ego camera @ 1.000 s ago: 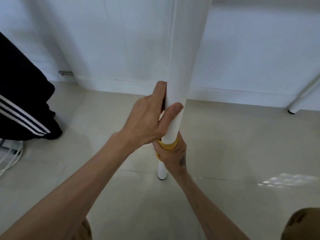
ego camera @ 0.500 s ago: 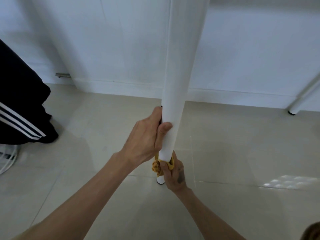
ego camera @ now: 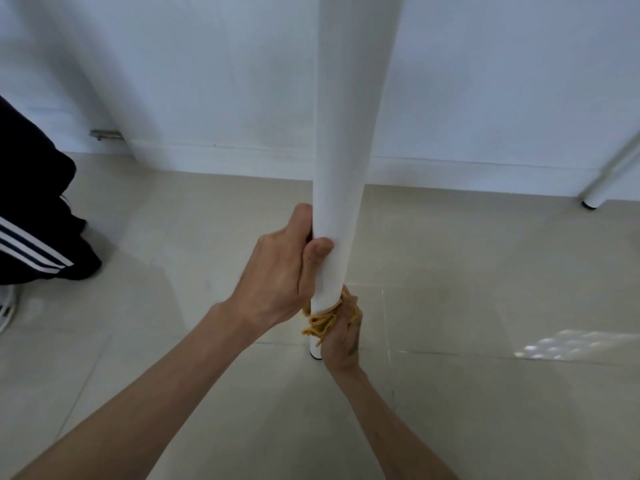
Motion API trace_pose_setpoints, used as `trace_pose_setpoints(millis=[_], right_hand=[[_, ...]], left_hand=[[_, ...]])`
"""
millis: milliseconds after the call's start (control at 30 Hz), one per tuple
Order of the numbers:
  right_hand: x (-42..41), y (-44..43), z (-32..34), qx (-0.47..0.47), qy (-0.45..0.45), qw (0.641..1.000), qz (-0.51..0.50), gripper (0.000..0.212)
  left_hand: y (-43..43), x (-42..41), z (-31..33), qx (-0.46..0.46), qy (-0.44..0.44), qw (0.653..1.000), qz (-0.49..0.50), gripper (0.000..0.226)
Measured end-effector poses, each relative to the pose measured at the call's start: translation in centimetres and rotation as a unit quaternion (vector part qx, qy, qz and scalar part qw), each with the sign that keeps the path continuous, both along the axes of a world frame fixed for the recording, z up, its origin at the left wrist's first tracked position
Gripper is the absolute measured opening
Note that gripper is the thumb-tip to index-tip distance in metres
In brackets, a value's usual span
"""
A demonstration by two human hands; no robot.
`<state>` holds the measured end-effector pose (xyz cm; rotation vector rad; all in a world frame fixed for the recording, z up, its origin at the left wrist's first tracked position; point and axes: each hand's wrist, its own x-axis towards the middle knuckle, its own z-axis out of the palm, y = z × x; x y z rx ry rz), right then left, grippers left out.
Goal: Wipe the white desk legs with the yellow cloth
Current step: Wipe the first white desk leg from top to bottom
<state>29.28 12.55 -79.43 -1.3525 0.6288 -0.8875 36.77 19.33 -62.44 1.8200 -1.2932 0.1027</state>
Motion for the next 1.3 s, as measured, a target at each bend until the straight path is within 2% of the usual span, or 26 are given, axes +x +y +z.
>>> trace_pose_setpoints(millis=[67,167,333,433,533,600,700,833,900,1033,1233,1300], right_hand=[[-0.2,-0.3,-1.8,0.091,0.040,0.995,0.006,0.086],[-0.7,-1.7,-5.2,0.213,0.118,0.969,0.029,0.060],[0.2,-4.4,-9.9,0.273,0.274,0.918,0.087,0.052],[-0.3,-4.1,-7.2,0.253,0.266,0.926,0.092,0.039],[-1.2,-1.1,-4.8,0.231,0.180,0.954,0.061,0.047],[-1.9,1.7,-3.4,0.154,0.106,0.982,0.020,0.042],[-2.0,3.0,-4.2,0.028,0.068,0.997,0.027,0.043],[-2.7,1.2,-5.6,-0.026,0.102,0.992,0.076,0.036],[-3.2,0.3,-6.4,-0.035,0.121,0.986,0.107,0.044],[-4.0,-1.5,-8.2,-0.072,0.230,0.961,0.137,0.037],[-3.9,-1.9,-8.7,-0.170,0.359,0.896,0.196,0.075],[-4.4,-1.3,-7.5,-0.122,0.362,0.899,0.213,0.077]], left_hand=[[0.0,0.0,-0.3,0.002,-0.005,1.000,0.002,0.074],[0.2,-0.1,-0.9,0.001,-0.011,1.000,-0.003,0.063],[0.3,0.0,-1.2,0.001,-0.019,1.000,-0.001,0.053],[0.3,-0.1,-1.2,0.000,-0.017,1.000,-0.006,0.054],[0.3,-0.1,-1.4,0.000,-0.012,1.000,-0.007,0.054],[0.2,-0.1,-1.5,0.000,-0.010,1.000,-0.004,0.055],[0.2,-0.3,-1.5,-0.001,-0.006,1.000,-0.001,0.057],[0.4,-0.3,-1.3,-0.002,-0.014,1.000,0.004,0.056],[0.4,-0.3,-1.3,-0.006,-0.014,1.000,0.000,0.054],[0.3,-0.2,-1.5,-0.011,-0.015,1.000,-0.005,0.053],[0.3,-0.1,-1.5,-0.007,-0.016,1.000,-0.003,0.053],[0.5,-0.2,-1.4,-0.004,-0.018,1.000,0.001,0.052]])
